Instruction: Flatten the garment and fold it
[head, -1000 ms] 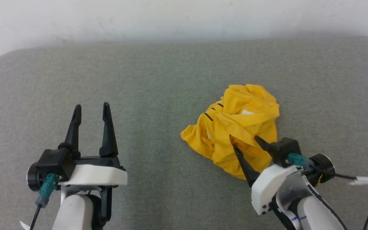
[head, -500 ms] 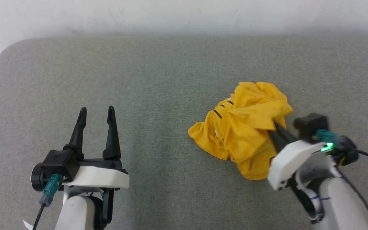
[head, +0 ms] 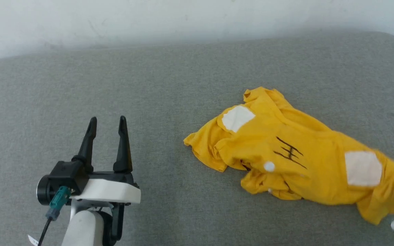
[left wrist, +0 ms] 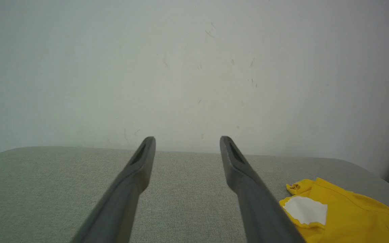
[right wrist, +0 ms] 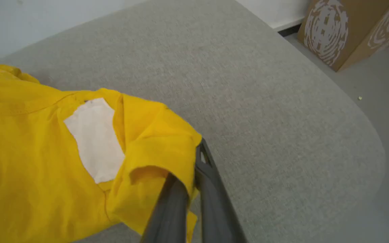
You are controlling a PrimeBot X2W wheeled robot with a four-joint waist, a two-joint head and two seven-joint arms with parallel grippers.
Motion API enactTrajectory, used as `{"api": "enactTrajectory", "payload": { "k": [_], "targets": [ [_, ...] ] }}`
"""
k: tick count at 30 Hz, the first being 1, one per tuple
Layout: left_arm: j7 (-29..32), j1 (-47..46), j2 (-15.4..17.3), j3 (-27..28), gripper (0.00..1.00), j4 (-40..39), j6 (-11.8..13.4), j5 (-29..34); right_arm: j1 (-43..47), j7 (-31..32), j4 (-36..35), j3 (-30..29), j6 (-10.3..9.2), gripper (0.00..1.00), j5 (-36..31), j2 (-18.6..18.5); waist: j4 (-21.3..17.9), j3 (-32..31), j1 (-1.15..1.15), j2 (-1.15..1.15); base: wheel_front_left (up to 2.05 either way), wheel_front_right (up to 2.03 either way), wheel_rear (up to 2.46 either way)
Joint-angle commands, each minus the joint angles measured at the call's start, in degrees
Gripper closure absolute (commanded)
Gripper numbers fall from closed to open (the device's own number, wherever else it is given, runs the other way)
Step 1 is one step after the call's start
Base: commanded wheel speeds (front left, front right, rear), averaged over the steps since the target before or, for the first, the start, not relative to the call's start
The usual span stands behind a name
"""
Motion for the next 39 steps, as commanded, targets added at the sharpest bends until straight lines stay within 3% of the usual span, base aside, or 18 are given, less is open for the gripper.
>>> {"api": "enactTrajectory", "payload": {
  "k": [1, 2, 3, 6, 9, 14, 18, 23, 30, 34, 37, 38, 39],
  "targets": [
    [-0.3, 0.6, -0.2, -0.2, 0.00, 0.3, -0.3, 0.0, 0.8, 2.0, 2.0, -1.1, -0.08, 0.73, 0.5, 0.1, -0.8, -0.1, 0.00, -0.01, 0.00, 0.00, 0.00],
    [-0.3, 0.6, -0.2, -0.3, 0.00, 0.5, -0.4, 0.0, 1.0, 3.0, 3.3, -1.9, -0.08, 0.66, 0.6, 0.1, -1.0, -0.2, 0.00, -0.01, 0.00, 0.00, 0.00],
    [-0.3, 0.6, -0.2, -0.4, 0.00, 0.7, -0.5, 0.0, 0.9, 3.5, 4.2, -2.5, -0.08, 0.00, 0.8, 0.1, -1.3, -0.2, 0.00, -0.01, 0.00, 0.00, 0.00],
    [-0.3, 0.6, -0.2, -0.7, 0.00, 1.0, -0.6, 0.0, 0.2, 1.2, 4.5, -2.8, -0.08, 0.00, 0.0, 0.1, -1.9, -0.3, 0.00, -0.01, 0.00, 0.00, 0.00],
    [-0.3, 0.3, -0.2, -1.4, 0.00, 2.1, -0.9, 0.0, -0.6, -5.2, 2.2, -1.4, -0.08, 0.00, -1.9, 0.1, -2.5, -0.2, 0.00, -0.01, 0.00, 0.00, 0.00],
    [-0.3, -2.0, -0.2, -4.9, 0.00, 6.6, -1.1, -0.4, -0.8, -16.4, -2.6, 3.6, -0.08, 0.00, -4.9, 0.1, -4.2, 0.1, 0.00, -0.01, 0.00, 0.00, 0.00],
    [0.9, -6.0, -0.2, -9.5, 0.00, 13.5, -0.3, -1.0, 0.2, -20.9, -4.0, 8.3, -0.08, 0.00, -4.5, 0.1, -6.2, 0.6, 0.00, -0.01, 0.00, 0.00, 0.00],
    [7.9, -12.9, -0.2, -13.3, 0.00, 22.7, 2.6, -2.0, 1.3, -22.0, -3.7, 13.5, -0.08, 0.00, -3.3, 0.1, -8.9, 1.6, 0.00, -0.01, 0.00, 0.00, 0.00],
    [20.1, -20.9, 0.4, -14.1, 0.00, 34.0, 7.4, -1.1, 1.2, -22.0, -2.5, 17.7, -0.08, 0.00, -1.5, 0.1, -12.0, 2.9, 0.00, -0.01, 0.00, 0.00, 0.00],
    [27.2, -23.3, 1.6, -14.4, 0.00, 38.9, 7.8, -1.1, 0.9, -22.0, -2.2, 19.1, -0.08, 0.00, -0.8, 0.1, -13.1, 3.4, 0.00, -0.01, 0.00, 0.00, 0.00],
    [32.6, -23.5, 1.8, -14.8, 0.00, 41.1, 6.5, -2.0, 1.0, -21.9, -2.0, 19.4, -0.08, 0.00, -0.4, 0.1, -13.5, 3.3, 0.00, -0.01, 0.00, 0.00, 0.00],
    [34.0, -23.2, 1.8, -15.1, 0.55, 41.3, 5.7, -2.3, 1.0, -21.8, -2.0, 19.4, -0.08, 0.00, -0.3, 0.1, -13.5, 3.3, 0.00, -0.01, 0.00, 0.00, 0.00],
    [35.2, -22.9, 1.9, -15.4, 0.96, 41.4, 4.9, -2.6, 1.1, -21.8, -2.0, 19.3, -0.08, 0.00, -0.2, 0.1, -13.5, 3.2, 0.00, -0.01, 0.00, 0.00, 0.00]
  ]
}}
